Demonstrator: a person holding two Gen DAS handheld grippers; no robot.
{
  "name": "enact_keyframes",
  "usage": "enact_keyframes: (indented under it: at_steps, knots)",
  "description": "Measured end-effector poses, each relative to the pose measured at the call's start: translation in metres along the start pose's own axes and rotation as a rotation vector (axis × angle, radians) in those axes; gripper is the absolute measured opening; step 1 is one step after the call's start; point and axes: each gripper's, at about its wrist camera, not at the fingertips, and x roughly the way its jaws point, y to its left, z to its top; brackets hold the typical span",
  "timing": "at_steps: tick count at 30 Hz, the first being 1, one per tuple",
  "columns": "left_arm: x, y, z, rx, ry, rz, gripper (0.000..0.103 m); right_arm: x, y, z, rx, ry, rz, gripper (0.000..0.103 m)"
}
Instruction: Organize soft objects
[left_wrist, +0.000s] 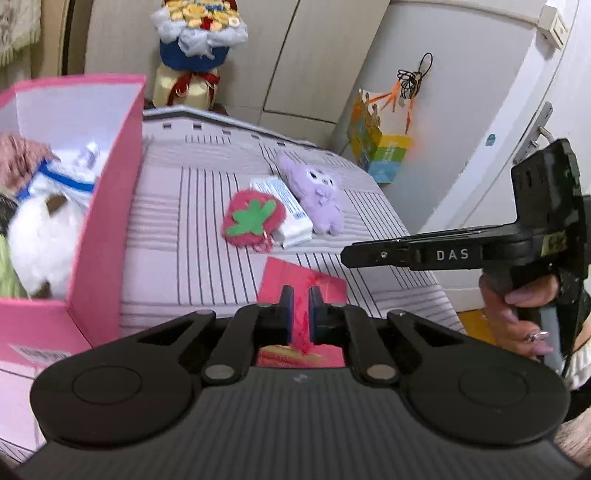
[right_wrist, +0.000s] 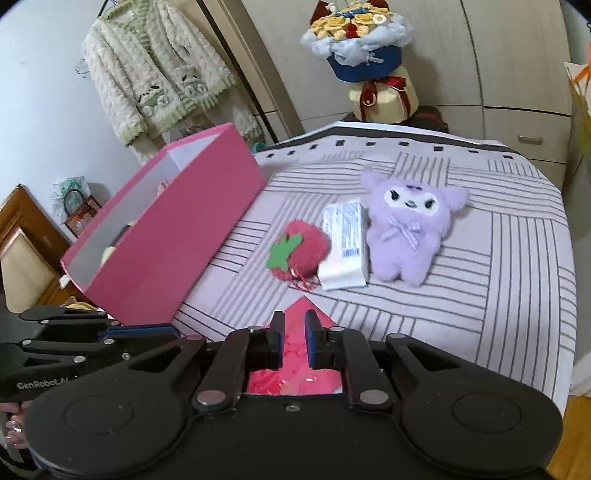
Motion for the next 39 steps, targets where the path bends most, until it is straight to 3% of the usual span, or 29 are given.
enact_keyframes:
  at_steps: [7,10,14,17,19,22,25,27,31,35,39]
  knots:
    - [0.017,0.008,-0.012,0.016,0.053,0.067,0.01,-0.011,0.003,-0.043,0.038,-0.011,-0.014,0.031]
    - [0.021,0.016,-0.017,0.004,0.08,0.083,0.013,-0.016,0.013,-0.064,0.031,-0.002,-0.018,0.043]
    - [0.022,0.023,-0.022,-0.017,0.123,0.069,0.041,-0.024,0.023,-0.083,0.045,-0.008,0.001,0.047]
    - [0.024,0.025,-0.027,-0.05,0.175,0.038,0.044,-0.027,0.029,-0.094,0.046,-0.022,-0.015,0.051]
    - [0.021,0.025,-0.031,-0.068,0.166,0.028,0.05,-0.029,0.035,-0.101,0.016,-0.041,-0.053,0.054]
    - [0.018,0.024,-0.034,-0.074,0.184,0.003,0.051,-0.031,0.047,-0.11,-0.049,-0.058,-0.073,0.06]
    - [0.018,0.023,-0.035,-0.082,0.207,-0.027,0.044,-0.028,0.06,-0.117,-0.121,-0.064,-0.054,0.069]
    - [0.019,0.022,-0.037,-0.101,0.246,-0.086,0.039,-0.025,0.067,-0.123,-0.158,-0.073,-0.062,0.072]
    - [0.022,0.014,-0.044,-0.153,0.31,-0.198,0.038,-0.023,0.076,-0.134,-0.159,-0.085,-0.115,0.075]
    - [0.024,0.0,-0.053,-0.133,0.316,-0.241,0.038,-0.03,0.079,-0.146,-0.158,-0.098,-0.095,0.086]
    - [0.025,-0.005,-0.06,-0.129,0.289,-0.233,0.038,-0.039,0.082,-0.155,-0.16,-0.13,-0.137,0.086]
